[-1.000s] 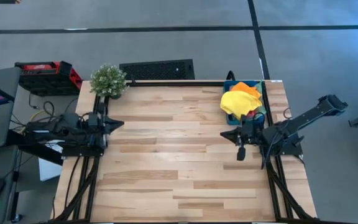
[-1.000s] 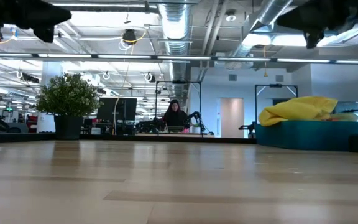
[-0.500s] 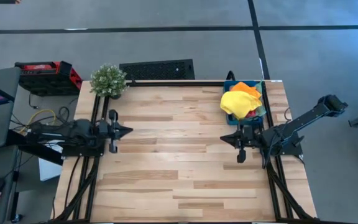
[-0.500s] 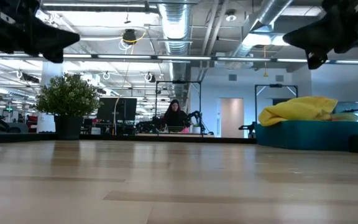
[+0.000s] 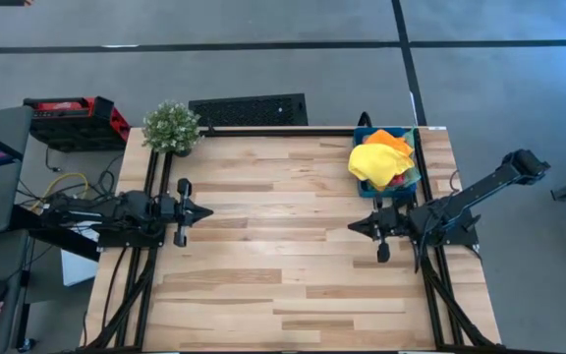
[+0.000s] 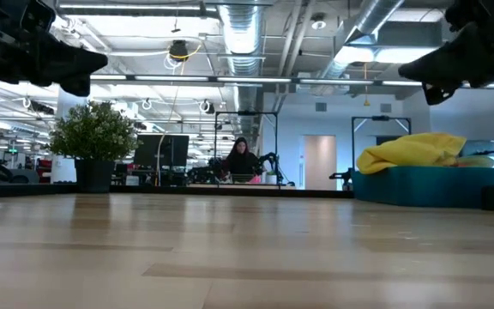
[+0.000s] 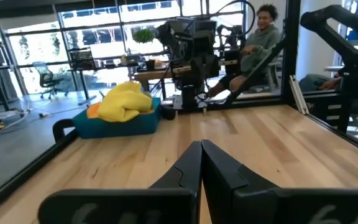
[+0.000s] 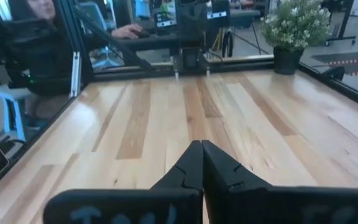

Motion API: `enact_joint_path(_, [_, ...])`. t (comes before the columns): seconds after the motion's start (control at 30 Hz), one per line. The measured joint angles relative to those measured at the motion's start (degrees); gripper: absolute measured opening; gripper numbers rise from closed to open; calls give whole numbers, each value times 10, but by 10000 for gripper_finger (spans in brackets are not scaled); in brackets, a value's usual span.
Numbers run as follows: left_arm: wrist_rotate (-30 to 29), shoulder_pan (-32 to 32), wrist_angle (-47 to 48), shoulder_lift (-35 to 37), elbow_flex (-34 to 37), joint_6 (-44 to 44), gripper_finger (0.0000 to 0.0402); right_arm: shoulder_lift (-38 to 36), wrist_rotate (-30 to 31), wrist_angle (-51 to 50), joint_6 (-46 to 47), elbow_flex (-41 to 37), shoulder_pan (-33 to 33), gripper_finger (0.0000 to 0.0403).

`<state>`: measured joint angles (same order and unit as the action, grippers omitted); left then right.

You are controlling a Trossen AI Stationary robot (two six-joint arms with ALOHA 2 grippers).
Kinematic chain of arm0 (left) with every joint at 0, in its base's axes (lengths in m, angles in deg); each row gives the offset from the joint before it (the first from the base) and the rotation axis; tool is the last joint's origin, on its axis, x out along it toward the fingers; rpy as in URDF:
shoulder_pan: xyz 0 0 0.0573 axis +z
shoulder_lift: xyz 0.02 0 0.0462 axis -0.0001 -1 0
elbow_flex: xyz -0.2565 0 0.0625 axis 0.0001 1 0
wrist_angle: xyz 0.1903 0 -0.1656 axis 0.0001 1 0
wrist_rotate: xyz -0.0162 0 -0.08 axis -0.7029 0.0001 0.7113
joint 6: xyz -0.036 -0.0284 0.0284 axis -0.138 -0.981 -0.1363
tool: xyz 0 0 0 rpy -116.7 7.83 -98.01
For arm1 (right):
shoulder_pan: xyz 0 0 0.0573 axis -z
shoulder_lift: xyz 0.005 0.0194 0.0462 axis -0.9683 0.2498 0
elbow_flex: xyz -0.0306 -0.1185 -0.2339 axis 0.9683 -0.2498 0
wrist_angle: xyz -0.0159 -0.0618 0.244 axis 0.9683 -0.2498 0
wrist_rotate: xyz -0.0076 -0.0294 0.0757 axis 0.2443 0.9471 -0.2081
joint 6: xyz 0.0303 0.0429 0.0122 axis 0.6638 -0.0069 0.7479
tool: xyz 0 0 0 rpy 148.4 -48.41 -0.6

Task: Fold microfiber towels
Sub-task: Return to Home Position

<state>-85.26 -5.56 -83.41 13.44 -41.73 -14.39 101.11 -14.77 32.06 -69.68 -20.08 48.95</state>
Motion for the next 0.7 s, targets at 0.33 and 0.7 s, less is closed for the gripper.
enact_joint_path(0.33, [0, 0, 0, 0, 1, -1, 0, 0, 2, 56, -1, -43, 1, 22])
enact_joint_path(0.7, [-2, 0, 0, 0, 2, 4, 0, 0, 4, 18, -45, -43, 1, 39])
